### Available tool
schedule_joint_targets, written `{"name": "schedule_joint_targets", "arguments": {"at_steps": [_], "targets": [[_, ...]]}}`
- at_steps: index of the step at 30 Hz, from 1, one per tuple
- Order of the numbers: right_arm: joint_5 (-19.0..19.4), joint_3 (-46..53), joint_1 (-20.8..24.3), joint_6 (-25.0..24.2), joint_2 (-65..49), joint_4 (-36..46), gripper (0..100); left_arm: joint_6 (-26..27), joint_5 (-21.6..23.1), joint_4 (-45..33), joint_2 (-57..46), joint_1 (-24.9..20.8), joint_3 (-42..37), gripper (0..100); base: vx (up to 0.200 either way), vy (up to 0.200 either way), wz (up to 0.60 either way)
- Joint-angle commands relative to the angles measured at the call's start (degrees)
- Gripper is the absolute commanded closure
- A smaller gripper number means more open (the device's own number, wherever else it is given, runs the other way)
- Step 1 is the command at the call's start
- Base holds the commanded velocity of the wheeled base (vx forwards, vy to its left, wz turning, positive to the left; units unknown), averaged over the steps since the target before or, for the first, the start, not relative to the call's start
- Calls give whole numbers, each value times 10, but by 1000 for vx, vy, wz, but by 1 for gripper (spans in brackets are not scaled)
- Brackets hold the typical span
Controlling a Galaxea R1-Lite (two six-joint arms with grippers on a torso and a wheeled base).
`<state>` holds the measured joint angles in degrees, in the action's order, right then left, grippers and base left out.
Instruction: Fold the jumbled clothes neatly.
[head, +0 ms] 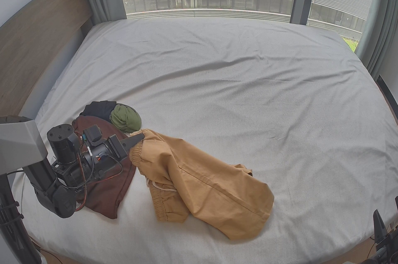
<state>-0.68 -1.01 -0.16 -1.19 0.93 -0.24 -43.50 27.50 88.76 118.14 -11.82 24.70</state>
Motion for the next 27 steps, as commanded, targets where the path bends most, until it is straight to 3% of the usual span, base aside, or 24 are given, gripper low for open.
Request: {"name": "schedule_joint_targets", "arguments": {"at_steps": [1, 6, 9, 11, 14, 15, 18, 22, 27], "targets": [[-10, 9, 0, -6, -9, -1, 0, 0, -1, 0, -2, 0, 2, 100, 0, 0, 0], [-11, 3, -1, -7, -9, -20, 0, 0, -1, 0, -4, 0, 1, 100, 0, 0, 0], [-11, -92, -21, -7, 46, -112, 0, -2, 1, 0, -3, 0, 1, 100, 0, 0, 0], [4, -143, -19, -7, 106, -107, 0, -2, 1, 0, 1, 0, 1, 100, 0, 0, 0], [35, -175, 0, -7, 167, -93, 0, -2, 1, 0, 1, 0, 4, 100, 0, 0, 0], [42, -196, 19, -7, 236, -94, 0, -2, 1, 0, -2, 1, 4, 100, 0, 0, 0], [45, -230, 42, -7, 303, -100, 0, -2, 1, 0, -3, 0, 4, 100, 0, 0, 0], [45, -300, 119, -21, 406, -104, 0, -2, 1, 0, -2, 0, 6, 100, 0, 0, 0], [46, -319, 143, -36, 496, -140, 0, -3, 1, 0, 0, 1, 6, 100, 0, 0, 0]]}}
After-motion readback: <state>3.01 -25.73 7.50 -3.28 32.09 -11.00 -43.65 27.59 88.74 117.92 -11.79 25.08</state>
